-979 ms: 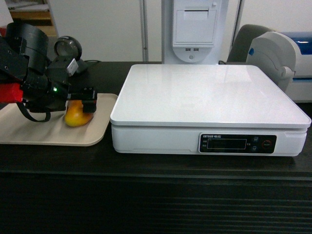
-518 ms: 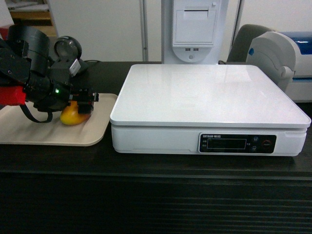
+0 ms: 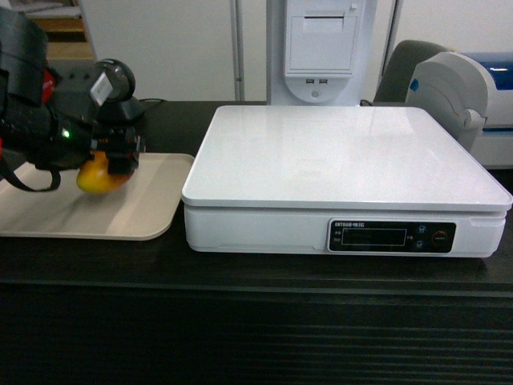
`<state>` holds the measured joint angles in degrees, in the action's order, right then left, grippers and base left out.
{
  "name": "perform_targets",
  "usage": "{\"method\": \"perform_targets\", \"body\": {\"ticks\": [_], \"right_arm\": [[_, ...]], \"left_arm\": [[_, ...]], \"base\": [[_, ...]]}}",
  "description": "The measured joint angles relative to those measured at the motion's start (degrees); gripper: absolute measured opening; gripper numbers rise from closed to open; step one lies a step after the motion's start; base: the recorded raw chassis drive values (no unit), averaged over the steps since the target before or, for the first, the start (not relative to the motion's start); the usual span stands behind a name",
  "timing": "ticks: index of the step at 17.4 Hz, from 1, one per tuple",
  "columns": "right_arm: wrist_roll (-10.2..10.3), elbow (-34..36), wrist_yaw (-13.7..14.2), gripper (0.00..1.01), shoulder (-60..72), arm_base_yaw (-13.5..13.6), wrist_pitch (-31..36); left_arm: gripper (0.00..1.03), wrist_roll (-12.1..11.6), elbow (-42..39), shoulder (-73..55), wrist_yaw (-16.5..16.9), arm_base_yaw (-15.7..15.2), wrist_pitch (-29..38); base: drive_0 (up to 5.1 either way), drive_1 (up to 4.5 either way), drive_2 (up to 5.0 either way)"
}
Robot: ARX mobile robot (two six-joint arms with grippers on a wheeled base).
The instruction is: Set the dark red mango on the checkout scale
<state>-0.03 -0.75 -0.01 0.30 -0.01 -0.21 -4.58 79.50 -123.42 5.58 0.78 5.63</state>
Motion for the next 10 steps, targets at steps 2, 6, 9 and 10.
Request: {"method": "perform_targets", "body": {"ticks": [2,6,9,10], "right_arm": [[0.0,0.0,0.0,0.98,0.0,0.0,0.0],[0.0,0.0,0.0,0.98,0.0,0.0,0.0],[0.0,0.0,0.0,0.98,0.0,0.0,0.0],[0.0,0.0,0.0,0.98,0.0,0.0,-0.02]], "left_arm": [[0.63,0.0,-0.24,1.55,0.0,0.22,0.07],[0.62,0.04,-0.02,8.09,0.0,3.45,0.48],[0.62,0.26,2.93,9.14,-0.72,9.7,-1.09],[0.62,0.57,3.82,9.01,-0.74,11.96,-1.79]], "base": [[0.0,0.0,0.0],[0.0,0.0,0.0],[0.0,0.0,0.0],[0.0,0.0,0.0]]}}
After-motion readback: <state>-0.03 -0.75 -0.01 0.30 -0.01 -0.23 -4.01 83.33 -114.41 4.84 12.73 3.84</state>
